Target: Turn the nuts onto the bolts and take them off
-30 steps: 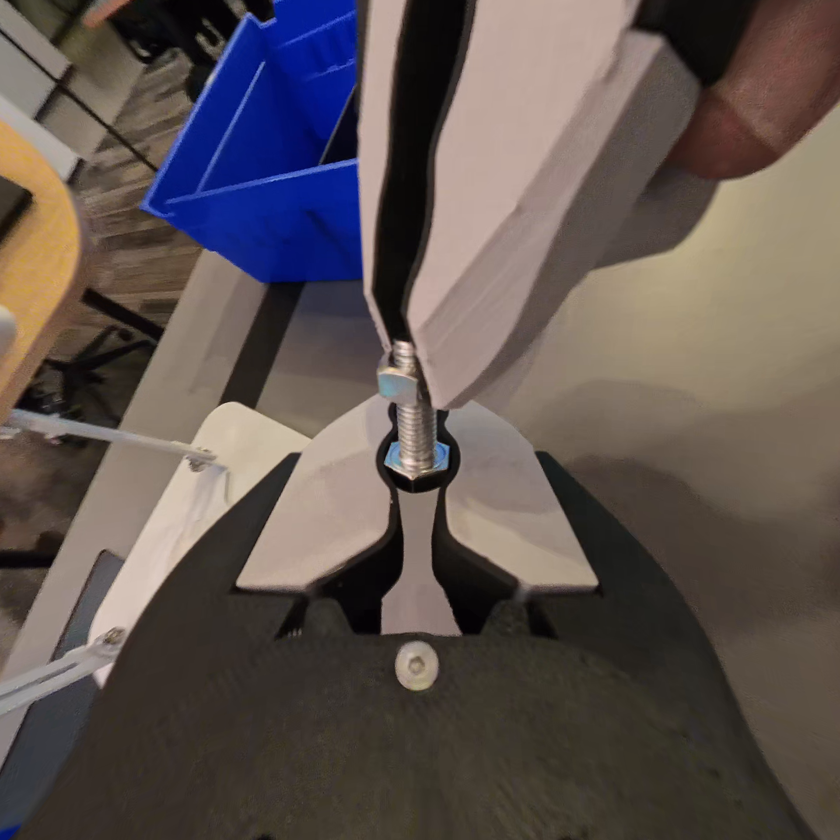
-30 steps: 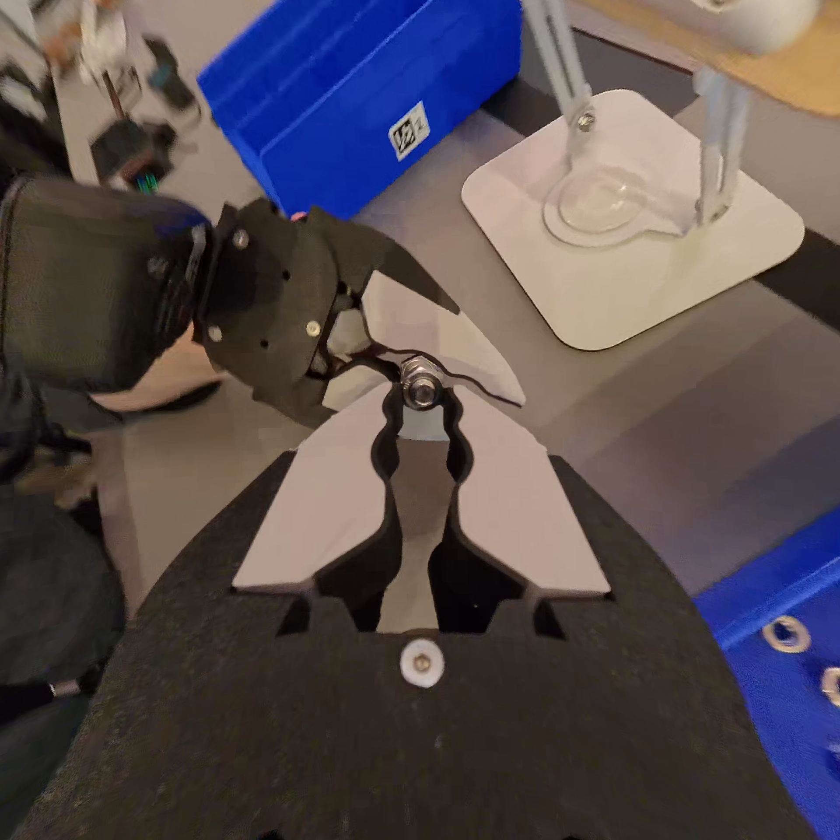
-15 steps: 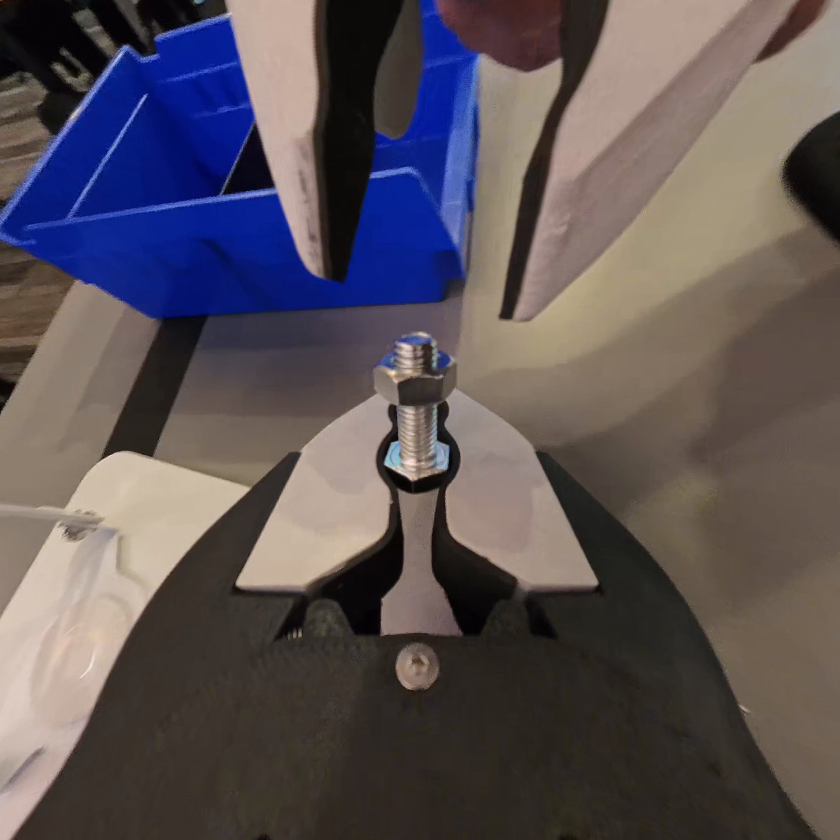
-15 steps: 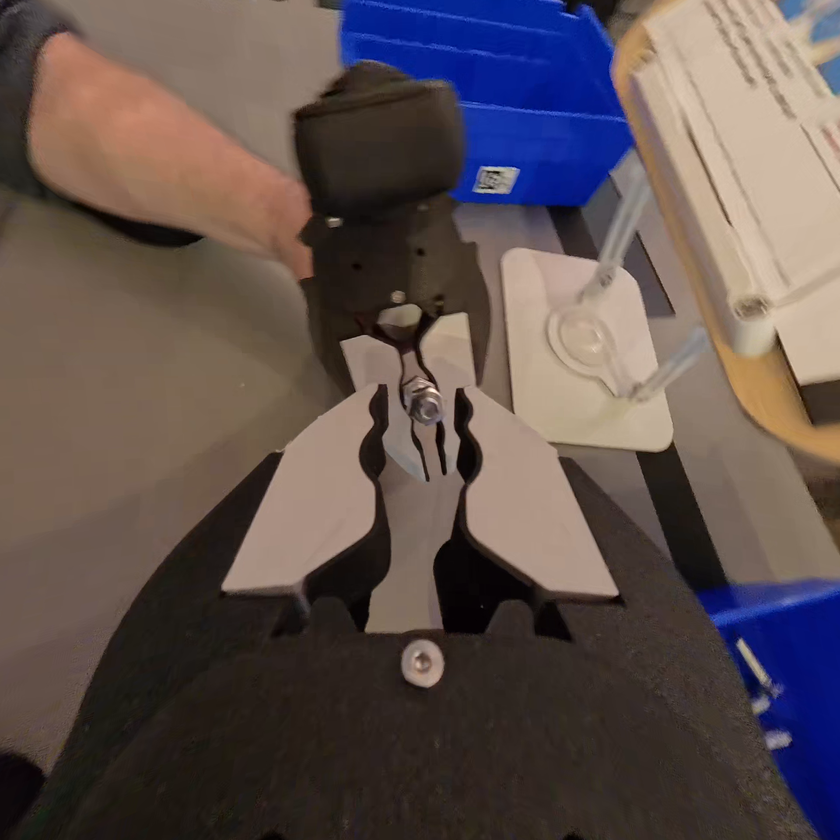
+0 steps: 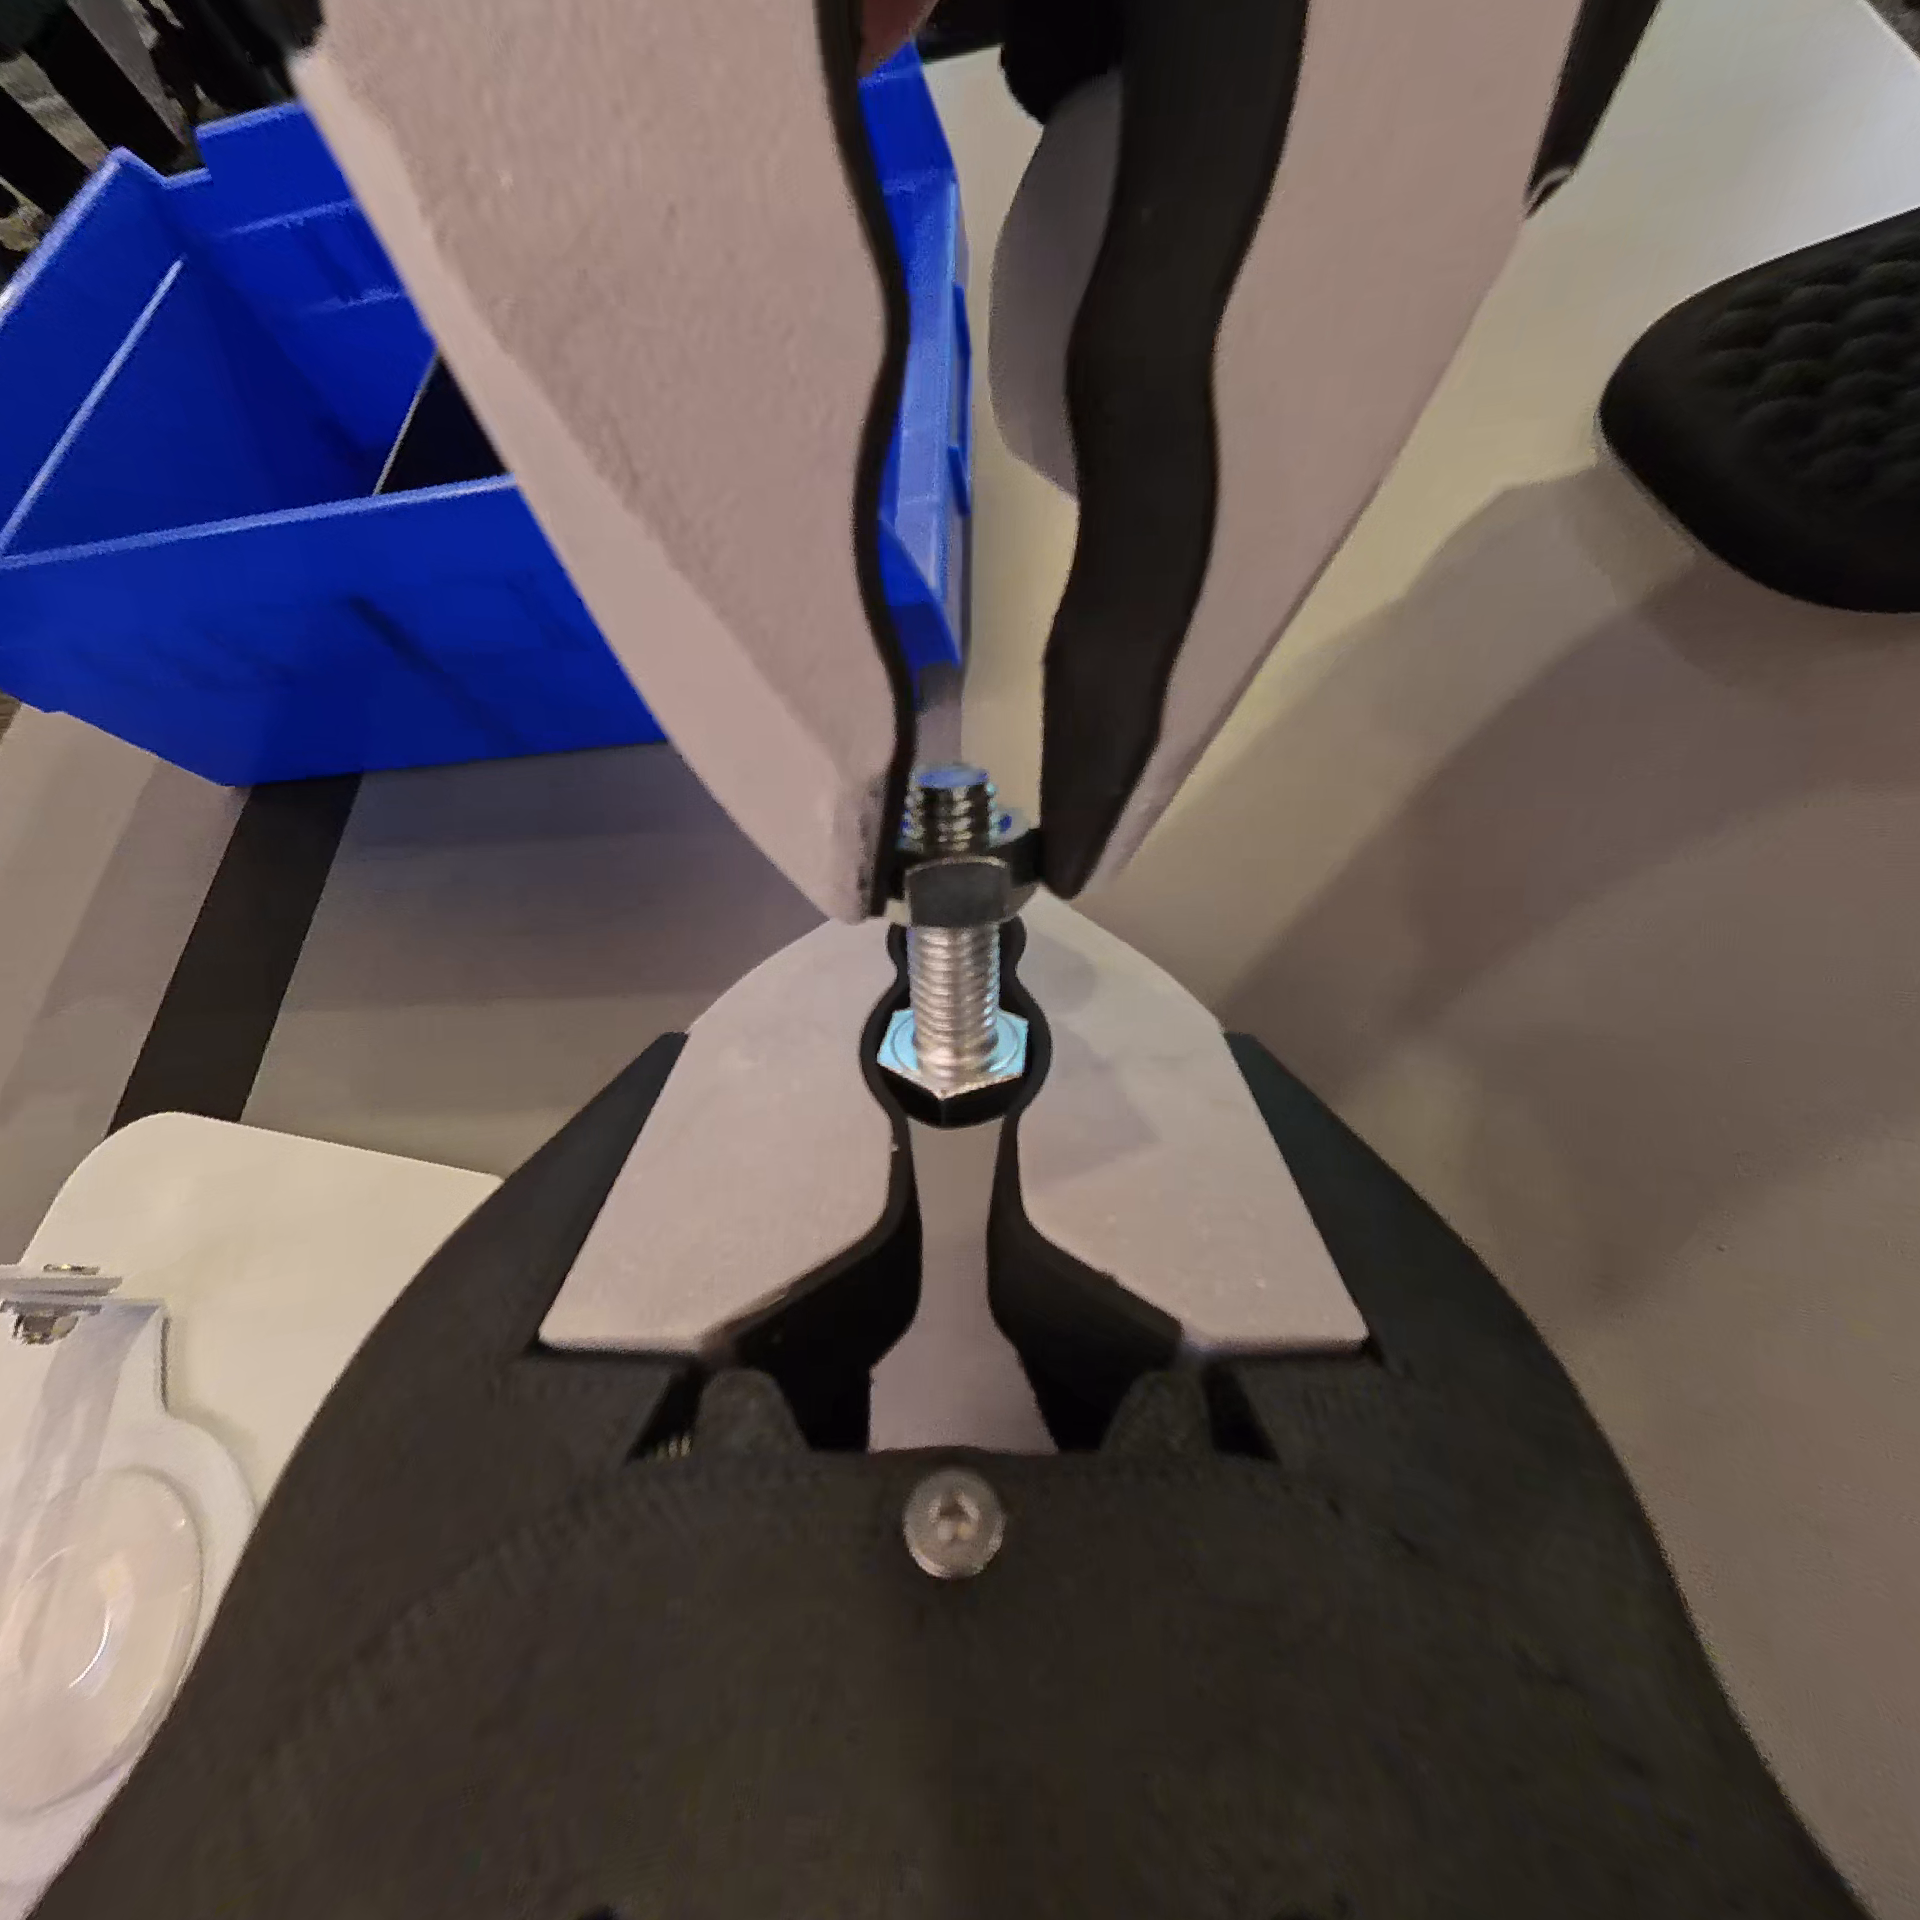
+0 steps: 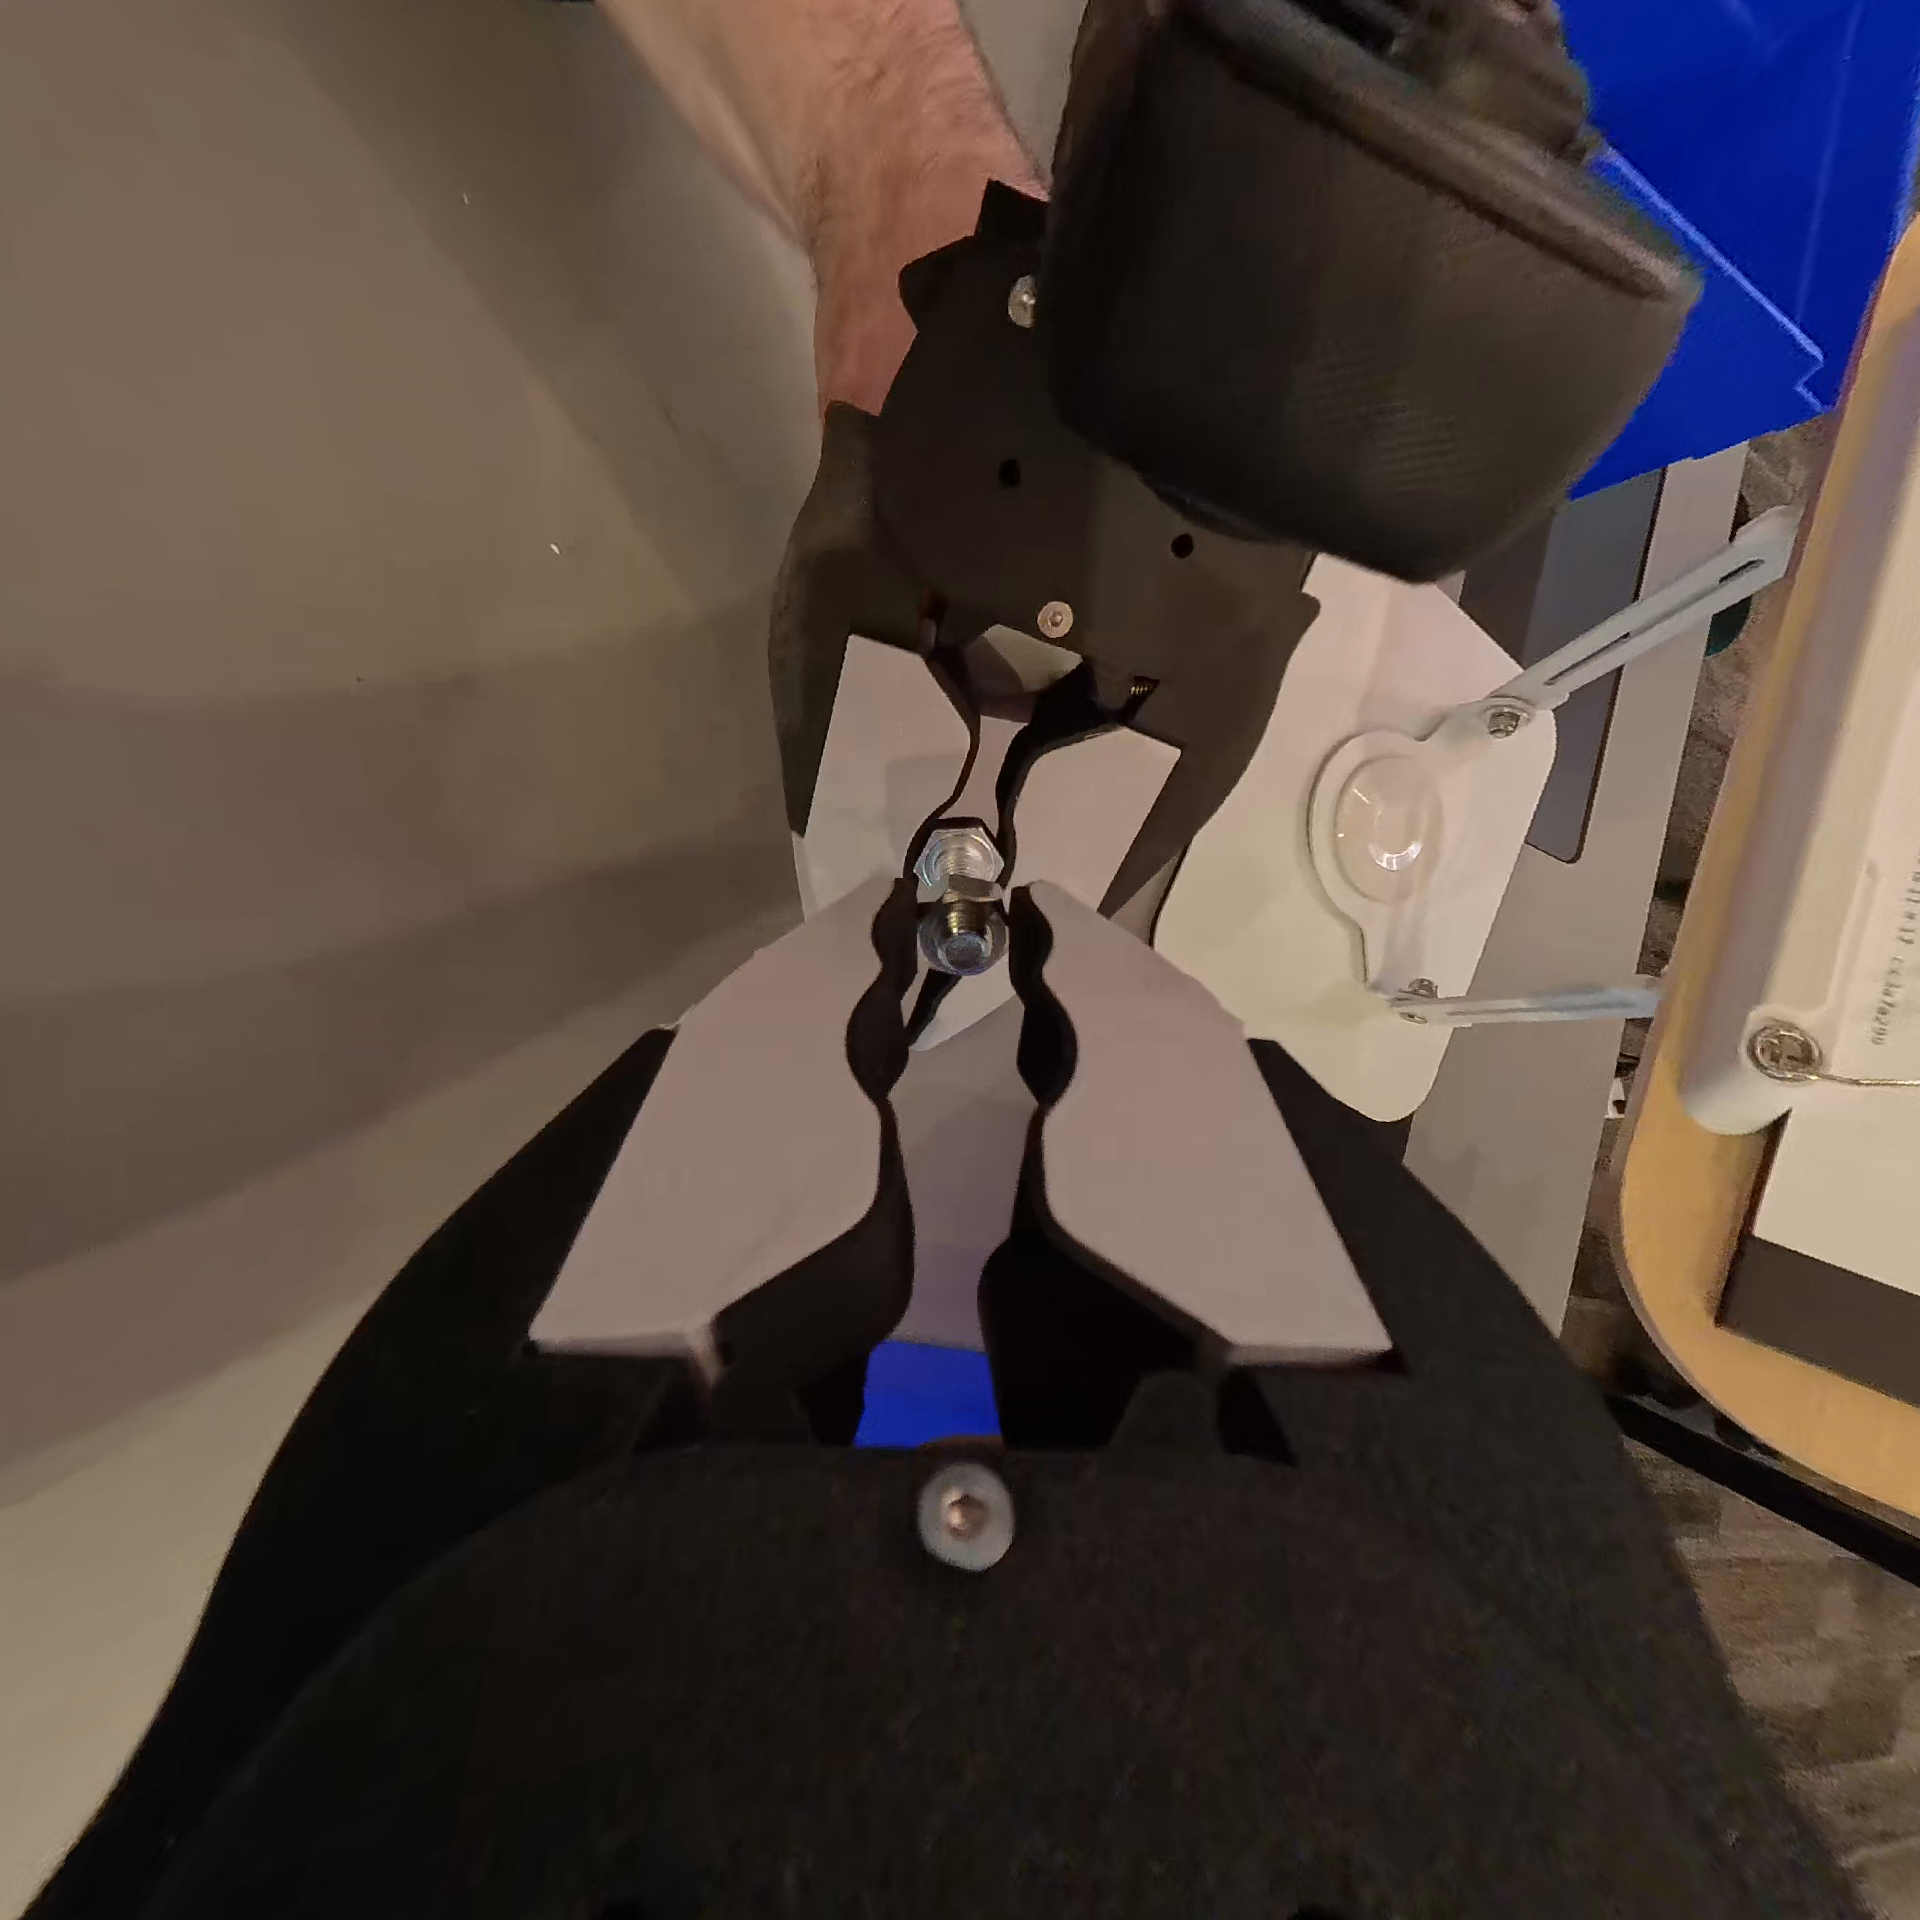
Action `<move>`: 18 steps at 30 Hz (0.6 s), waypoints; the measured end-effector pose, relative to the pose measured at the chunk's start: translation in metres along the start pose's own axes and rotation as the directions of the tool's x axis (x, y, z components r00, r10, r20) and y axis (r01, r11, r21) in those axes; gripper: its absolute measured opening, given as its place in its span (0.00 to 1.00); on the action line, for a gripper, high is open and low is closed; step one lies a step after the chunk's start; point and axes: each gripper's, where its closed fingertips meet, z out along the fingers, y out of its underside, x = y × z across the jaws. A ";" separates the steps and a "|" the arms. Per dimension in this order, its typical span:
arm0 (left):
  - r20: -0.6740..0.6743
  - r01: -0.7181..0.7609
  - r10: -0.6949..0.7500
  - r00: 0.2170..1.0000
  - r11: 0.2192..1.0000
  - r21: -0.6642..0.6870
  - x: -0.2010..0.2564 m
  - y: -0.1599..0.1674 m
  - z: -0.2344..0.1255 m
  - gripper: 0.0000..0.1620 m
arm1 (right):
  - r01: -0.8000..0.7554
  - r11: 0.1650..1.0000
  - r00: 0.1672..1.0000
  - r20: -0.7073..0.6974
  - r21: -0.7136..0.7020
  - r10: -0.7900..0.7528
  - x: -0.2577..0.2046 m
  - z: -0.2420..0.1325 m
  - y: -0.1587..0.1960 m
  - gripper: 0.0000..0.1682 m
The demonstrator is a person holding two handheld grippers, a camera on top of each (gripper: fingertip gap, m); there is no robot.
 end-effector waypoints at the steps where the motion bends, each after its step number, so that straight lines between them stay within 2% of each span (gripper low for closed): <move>1: 0.002 0.004 -0.004 1.000 1.000 0.005 -0.001 0.000 0.000 0.06 | -0.008 1.000 1.000 0.000 0.002 0.008 0.001 0.000 0.000 0.10; 7: 0.103 -0.048 0.053 0.993 0.998 -0.048 -0.012 0.006 0.000 0.06 | -0.182 0.983 0.983 -0.001 0.007 0.182 0.004 0.004 0.007 0.10; 12: 0.134 -0.058 0.065 0.989 0.997 -0.059 -0.015 0.008 0.002 0.06 | -0.380 0.924 0.925 0.010 0.040 0.380 0.004 0.005 0.011 0.10; 15: 0.169 -0.064 0.073 0.983 0.996 -0.061 -0.019 0.007 0.001 0.06 | -0.544 0.835 0.839 0.032 0.083 0.543 0.007 0.004 0.011 0.09; 18: 0.215 -0.075 0.087 0.973 0.995 -0.065 -0.024 0.006 0.000 0.06 | -0.715 0.684 0.698 0.089 0.145 0.711 0.010 0.003 0.011 0.09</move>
